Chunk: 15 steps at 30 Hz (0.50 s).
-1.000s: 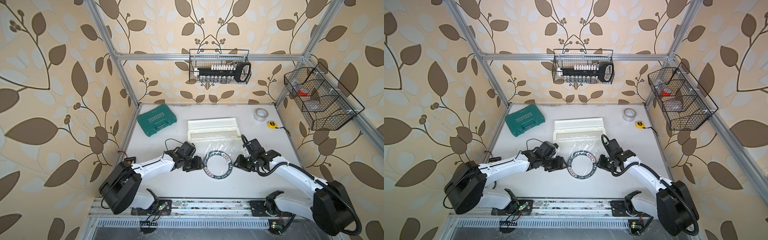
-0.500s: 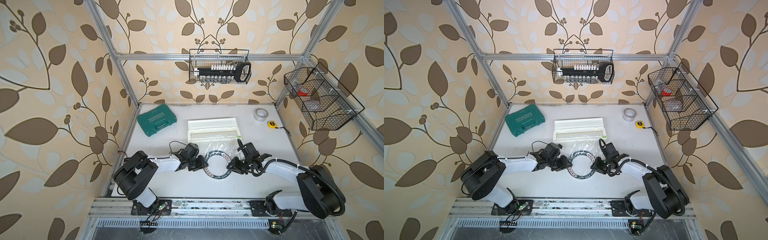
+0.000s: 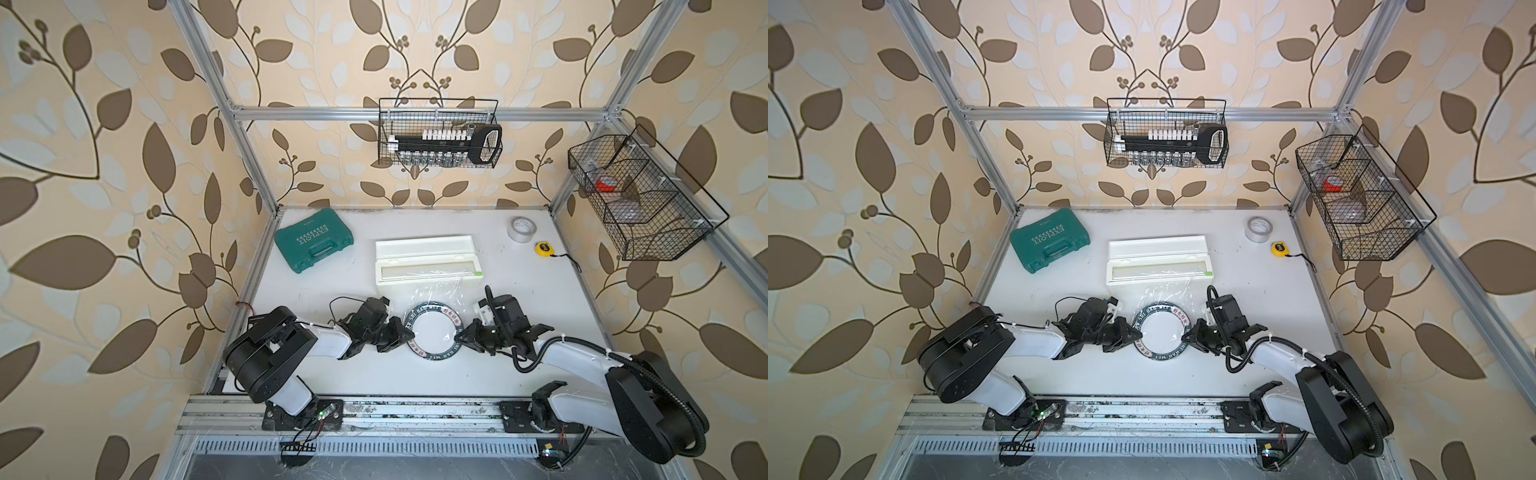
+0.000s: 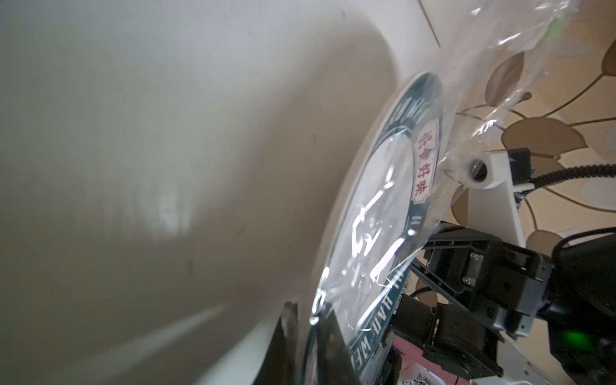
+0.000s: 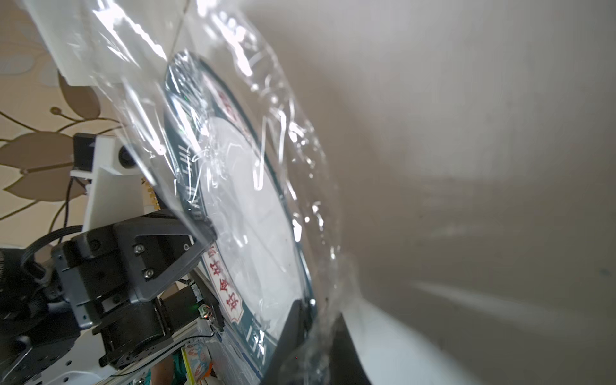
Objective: Wrap the plate with plastic wrap
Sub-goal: Pick up the plate at the center of the board.
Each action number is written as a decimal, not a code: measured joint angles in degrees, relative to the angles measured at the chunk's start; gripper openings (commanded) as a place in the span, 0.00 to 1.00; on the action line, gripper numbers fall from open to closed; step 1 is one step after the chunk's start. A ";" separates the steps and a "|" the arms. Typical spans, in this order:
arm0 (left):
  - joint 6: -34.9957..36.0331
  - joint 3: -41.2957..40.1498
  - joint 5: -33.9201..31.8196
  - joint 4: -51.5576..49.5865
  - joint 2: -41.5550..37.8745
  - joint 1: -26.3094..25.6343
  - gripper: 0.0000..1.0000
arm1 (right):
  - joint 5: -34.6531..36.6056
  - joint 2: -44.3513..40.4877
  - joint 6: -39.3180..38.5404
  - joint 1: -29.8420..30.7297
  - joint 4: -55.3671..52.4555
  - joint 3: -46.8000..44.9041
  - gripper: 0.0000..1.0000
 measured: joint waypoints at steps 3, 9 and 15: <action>-1.99 -1.29 -0.17 1.51 -3.32 -0.04 0.00 | -0.15 -2.25 0.37 0.02 -0.15 0.00 0.26; -4.26 -1.88 -1.44 1.11 -9.25 -0.46 0.00 | -3.17 -3.15 1.14 0.72 1.90 0.04 0.36; -6.03 -2.69 -1.75 -0.74 -12.74 -0.39 0.00 | -5.75 -4.87 3.02 0.59 4.33 0.04 0.07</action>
